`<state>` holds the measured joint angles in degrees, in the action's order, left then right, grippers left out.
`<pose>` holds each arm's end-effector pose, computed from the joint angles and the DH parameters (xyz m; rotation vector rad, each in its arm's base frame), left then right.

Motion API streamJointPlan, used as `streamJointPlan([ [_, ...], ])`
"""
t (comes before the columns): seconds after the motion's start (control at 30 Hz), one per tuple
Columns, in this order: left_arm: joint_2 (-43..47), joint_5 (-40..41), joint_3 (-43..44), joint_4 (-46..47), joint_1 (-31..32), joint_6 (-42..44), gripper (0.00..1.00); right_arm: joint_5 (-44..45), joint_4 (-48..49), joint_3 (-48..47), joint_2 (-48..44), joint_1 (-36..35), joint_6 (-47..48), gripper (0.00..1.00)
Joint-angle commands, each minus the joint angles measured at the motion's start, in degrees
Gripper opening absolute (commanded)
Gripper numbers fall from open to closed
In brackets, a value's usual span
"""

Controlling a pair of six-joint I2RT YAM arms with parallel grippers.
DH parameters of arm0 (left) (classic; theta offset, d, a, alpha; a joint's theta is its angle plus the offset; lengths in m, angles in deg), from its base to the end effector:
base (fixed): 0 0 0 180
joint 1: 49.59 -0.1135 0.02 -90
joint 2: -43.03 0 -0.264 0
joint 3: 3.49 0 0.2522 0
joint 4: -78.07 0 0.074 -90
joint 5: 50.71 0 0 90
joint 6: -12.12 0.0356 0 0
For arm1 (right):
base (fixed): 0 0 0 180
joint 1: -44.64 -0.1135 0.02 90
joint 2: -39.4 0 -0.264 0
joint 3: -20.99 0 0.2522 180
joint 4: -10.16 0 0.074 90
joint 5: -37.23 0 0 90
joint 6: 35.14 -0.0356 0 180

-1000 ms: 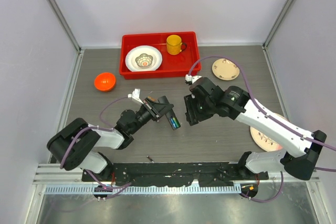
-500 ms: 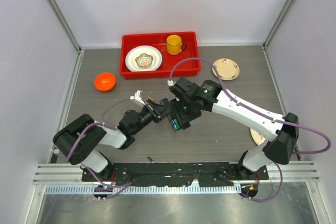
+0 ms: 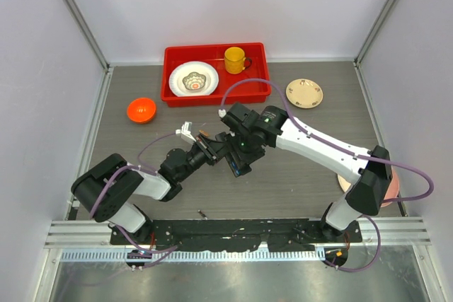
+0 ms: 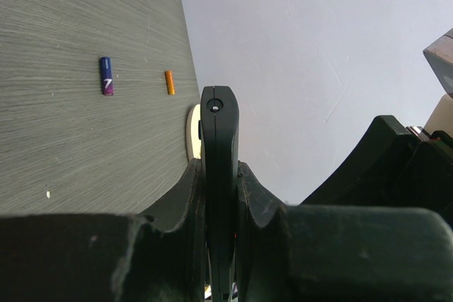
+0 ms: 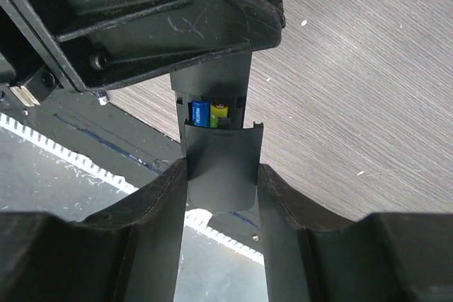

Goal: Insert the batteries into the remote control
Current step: Load the battery cover into the remote control.

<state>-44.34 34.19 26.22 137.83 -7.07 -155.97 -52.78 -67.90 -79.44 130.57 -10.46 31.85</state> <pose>0.1837 -0.1728 0.1682 -0.4743 1.7528 -1.6746 0.1796 0.2575 0.3158 -0.7837 2.7249 0.3345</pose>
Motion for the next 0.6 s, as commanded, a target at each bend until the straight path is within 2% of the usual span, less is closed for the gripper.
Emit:
streamJointPlan([
  [0.0,1.7,-0.1,1.5,13.0,0.3,-0.5,0.00,-1.6,2.0,-1.5,0.1,-0.4,0.3,0.13],
  [0.57,2.2,-0.2,1.5,13.3,0.2,-0.5,0.00,-1.7,3.6,0.2,1.5,-0.4,0.2,0.13],
])
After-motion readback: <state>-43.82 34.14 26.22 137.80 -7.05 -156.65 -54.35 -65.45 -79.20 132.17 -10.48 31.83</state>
